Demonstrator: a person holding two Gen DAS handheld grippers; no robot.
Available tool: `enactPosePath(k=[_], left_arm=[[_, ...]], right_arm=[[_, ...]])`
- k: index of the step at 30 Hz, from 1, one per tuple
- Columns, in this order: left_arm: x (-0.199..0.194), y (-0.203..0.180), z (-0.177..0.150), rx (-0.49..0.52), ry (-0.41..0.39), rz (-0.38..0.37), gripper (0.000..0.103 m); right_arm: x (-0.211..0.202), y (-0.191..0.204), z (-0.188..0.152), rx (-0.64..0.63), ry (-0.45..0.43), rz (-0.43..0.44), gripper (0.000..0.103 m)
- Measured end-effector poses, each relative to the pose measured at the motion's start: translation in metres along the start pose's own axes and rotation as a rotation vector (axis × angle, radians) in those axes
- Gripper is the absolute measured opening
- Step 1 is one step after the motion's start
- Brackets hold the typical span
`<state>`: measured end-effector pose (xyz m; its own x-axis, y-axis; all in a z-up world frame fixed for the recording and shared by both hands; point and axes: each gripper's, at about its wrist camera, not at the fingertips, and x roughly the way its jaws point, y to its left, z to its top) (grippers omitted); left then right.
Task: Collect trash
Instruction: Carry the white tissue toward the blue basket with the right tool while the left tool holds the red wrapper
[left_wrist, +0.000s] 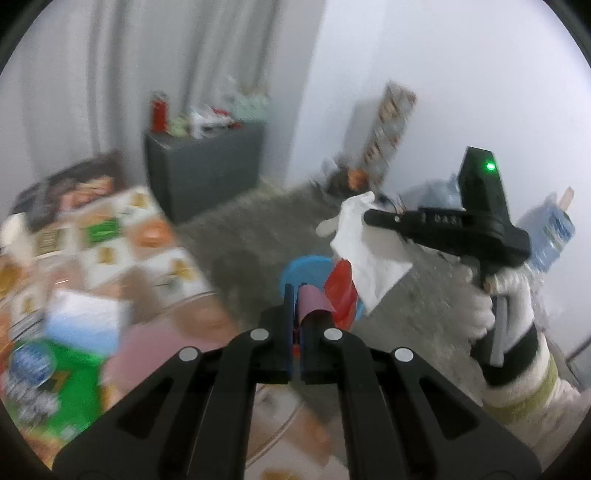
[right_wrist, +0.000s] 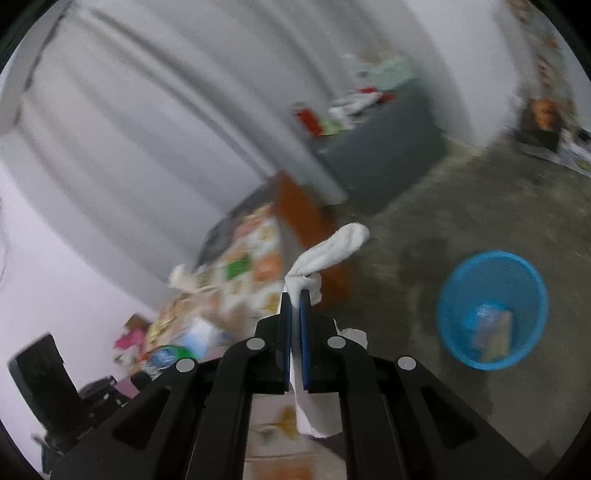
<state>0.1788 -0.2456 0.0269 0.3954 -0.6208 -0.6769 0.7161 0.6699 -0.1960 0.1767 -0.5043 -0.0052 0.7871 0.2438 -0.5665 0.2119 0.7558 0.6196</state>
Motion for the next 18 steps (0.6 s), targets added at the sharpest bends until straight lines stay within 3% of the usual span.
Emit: enactPosePath(k=[2,6,9,12,14,15,16,17,18], left_arm=[[0.042,-0.012,0.013,0.009,0.061,-0.024,0.001],[0.142,-0.047,0.029,0.109,0.175,0.032,0.001],[0.208,-0.064,0.036,0.118,0.261,0.015,0.001],[0.257,-0.073,0.04,0.109,0.285,0.023,0.002],[0.282,-0.077,0.041,0.095,0.279,0.046,0.011],[0.299,-0.077,0.042,0.087,0.28,0.069,0.025],[0.31,-0.077,0.042,0.08,0.283,0.086,0.036],[0.32,-0.076,0.04,0.07,0.286,0.102,0.04],[0.331,-0.074,0.038,0.054,0.289,0.121,0.043]], right_arm=[[0.0,-0.025,-0.001,0.029,-0.004,-0.064,0.005],[0.013,-0.085,0.0,0.12,0.019,-0.156,0.005],[0.029,-0.122,0.002,0.169,0.036,-0.21,0.005],[0.048,-0.159,0.009,0.211,0.055,-0.254,0.005],[0.056,-0.178,0.009,0.229,0.064,-0.27,0.008],[0.065,-0.186,0.011,0.236,0.076,-0.288,0.008],[0.078,-0.198,0.012,0.247,0.096,-0.318,0.019],[0.085,-0.206,0.011,0.26,0.107,-0.34,0.028],[0.095,-0.218,0.01,0.28,0.117,-0.37,0.044]])
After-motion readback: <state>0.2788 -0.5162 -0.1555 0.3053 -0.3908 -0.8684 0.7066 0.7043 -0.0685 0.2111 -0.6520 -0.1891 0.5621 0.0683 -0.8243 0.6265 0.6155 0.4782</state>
